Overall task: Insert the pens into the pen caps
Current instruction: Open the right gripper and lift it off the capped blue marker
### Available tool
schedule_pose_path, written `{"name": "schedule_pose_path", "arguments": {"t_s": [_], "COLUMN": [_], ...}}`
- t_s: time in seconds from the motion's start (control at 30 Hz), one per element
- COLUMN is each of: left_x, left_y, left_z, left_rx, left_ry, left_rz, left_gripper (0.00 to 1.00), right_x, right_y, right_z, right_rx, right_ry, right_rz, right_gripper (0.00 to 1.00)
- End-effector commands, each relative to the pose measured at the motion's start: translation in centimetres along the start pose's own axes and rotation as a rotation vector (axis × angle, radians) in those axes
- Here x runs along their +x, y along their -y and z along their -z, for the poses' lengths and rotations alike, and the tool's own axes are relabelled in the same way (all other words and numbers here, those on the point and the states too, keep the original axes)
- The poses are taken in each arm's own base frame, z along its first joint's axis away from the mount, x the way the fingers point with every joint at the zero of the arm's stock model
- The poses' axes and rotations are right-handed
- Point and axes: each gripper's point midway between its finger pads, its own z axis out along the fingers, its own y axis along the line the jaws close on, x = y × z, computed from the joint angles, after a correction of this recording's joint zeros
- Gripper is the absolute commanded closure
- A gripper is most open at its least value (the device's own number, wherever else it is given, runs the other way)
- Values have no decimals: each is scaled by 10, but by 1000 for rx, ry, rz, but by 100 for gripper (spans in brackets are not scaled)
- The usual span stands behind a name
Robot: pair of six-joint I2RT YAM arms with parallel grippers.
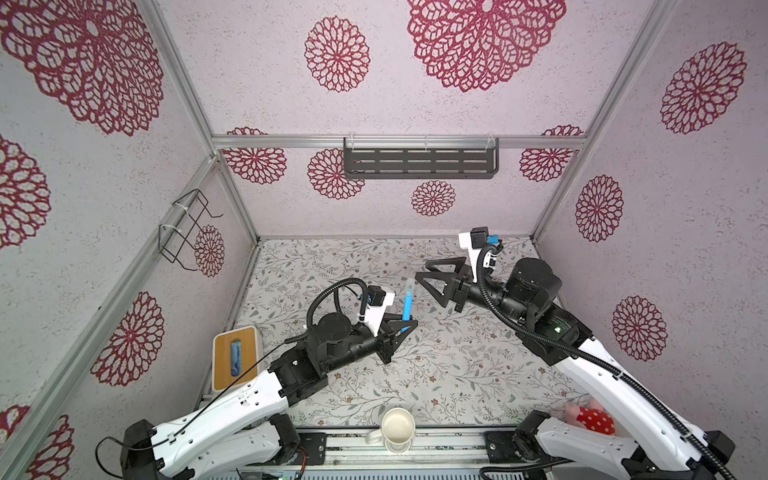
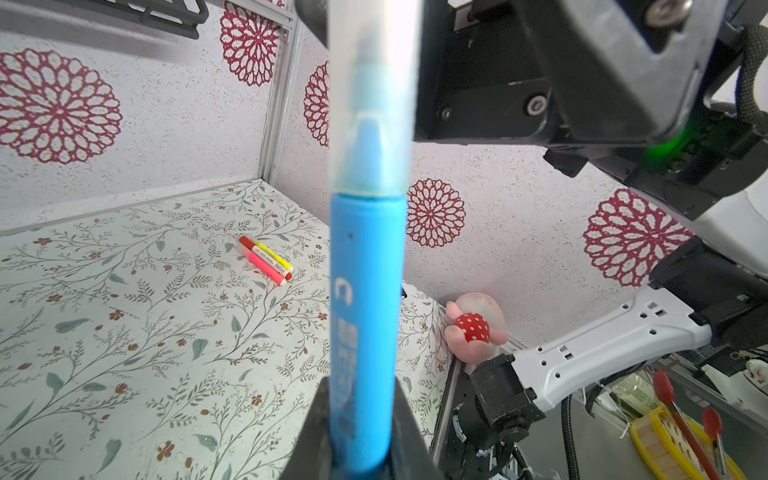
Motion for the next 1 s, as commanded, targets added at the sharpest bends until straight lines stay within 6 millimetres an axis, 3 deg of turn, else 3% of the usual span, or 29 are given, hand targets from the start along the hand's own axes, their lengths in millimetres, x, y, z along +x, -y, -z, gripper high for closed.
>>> {"name": "schedule_pose_path", "arguments": {"t_s": [0.0,0.6,0.97], "left_x": [5,9,11], "left_y": [-1,-3,-3], "left_z": [-1,-8,-17], "left_rx": [-9,-11,-10], "left_ry": [-7,-22,-45], "left_rz": [-16,-15,-15], "left_gripper": [100,100,100], "right_x": [-15,-6,6], "right_y": [-7,-15,-14], "right_z": [0,-16,-20], "right_rx": [-15,-110,-115], "right_ry": [32,-6,-46], "right_rz": [12,-19,-24], "right_gripper": [39,46,67]}}
